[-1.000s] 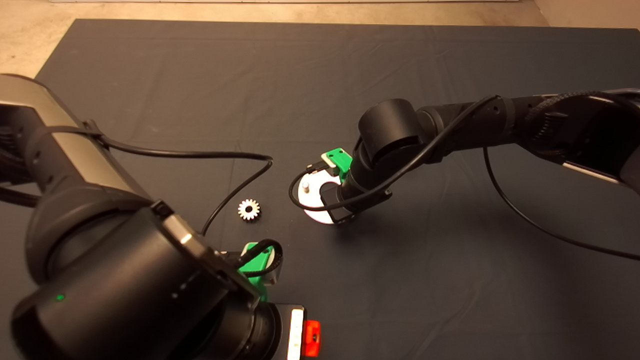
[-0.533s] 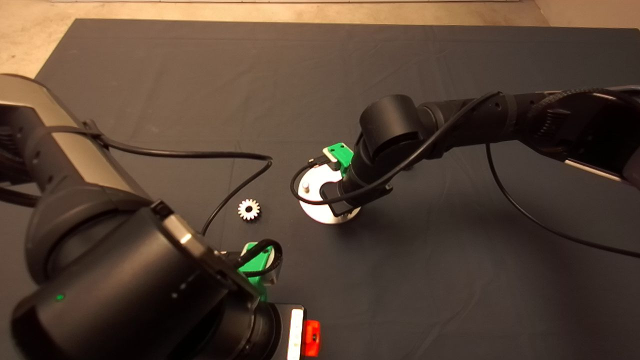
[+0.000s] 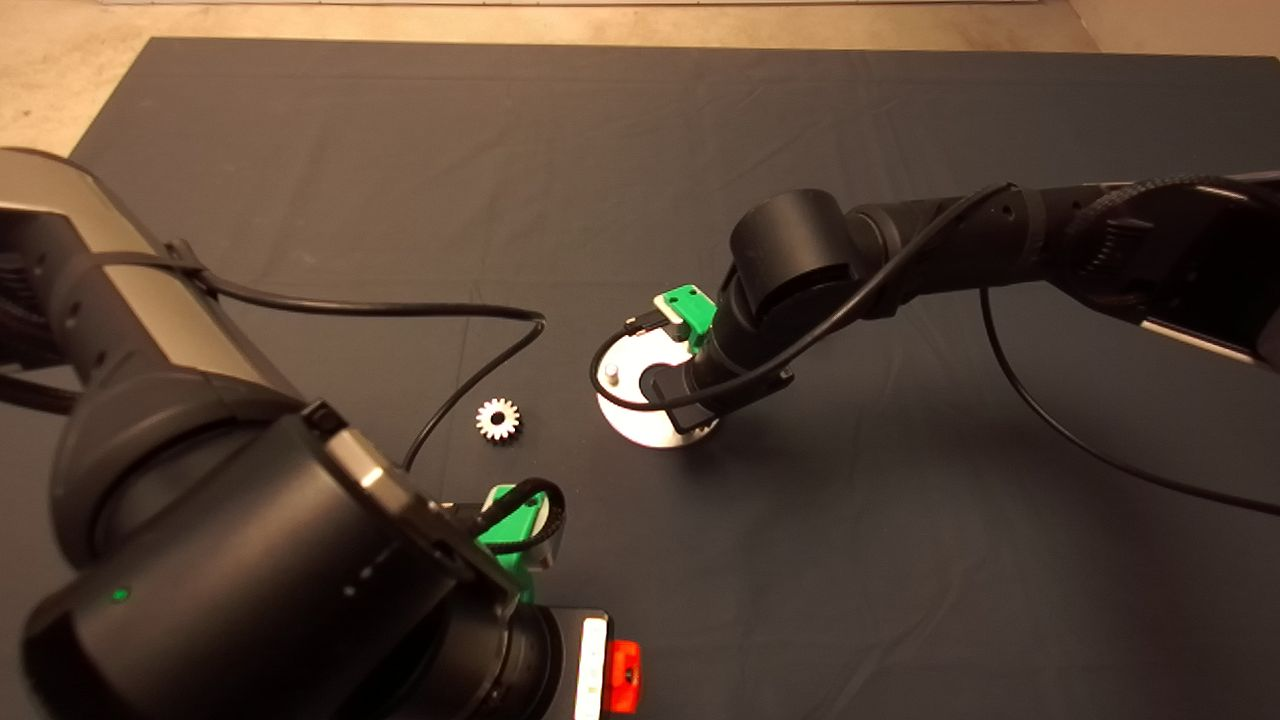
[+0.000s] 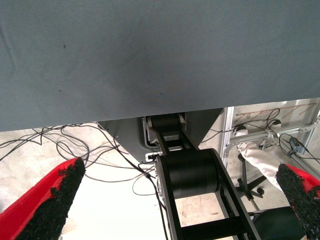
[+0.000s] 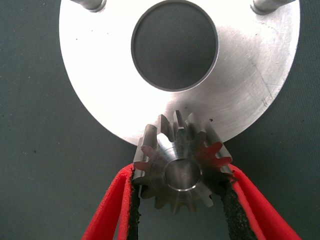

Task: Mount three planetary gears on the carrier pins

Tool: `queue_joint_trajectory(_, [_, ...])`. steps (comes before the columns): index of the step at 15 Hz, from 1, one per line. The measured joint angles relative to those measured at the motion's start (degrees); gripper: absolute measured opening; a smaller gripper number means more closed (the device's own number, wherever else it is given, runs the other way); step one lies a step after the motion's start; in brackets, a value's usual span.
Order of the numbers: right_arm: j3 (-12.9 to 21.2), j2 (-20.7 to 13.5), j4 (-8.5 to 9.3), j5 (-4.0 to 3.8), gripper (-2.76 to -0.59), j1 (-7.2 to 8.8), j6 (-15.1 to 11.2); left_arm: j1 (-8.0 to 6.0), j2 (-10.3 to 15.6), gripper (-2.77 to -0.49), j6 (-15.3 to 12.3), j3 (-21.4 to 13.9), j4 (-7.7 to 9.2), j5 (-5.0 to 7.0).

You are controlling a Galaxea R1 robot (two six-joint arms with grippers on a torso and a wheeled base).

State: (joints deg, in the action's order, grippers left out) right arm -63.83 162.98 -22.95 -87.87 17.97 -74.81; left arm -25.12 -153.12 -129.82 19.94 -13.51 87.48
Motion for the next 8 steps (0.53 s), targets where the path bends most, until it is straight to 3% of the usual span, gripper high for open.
queue_joint_trajectory(8, [1.3,0.0,0.02,0.00,-2.39,-0.02,0.0,0.01,0.1,-0.49,0.0,0.0,0.00,0.00])
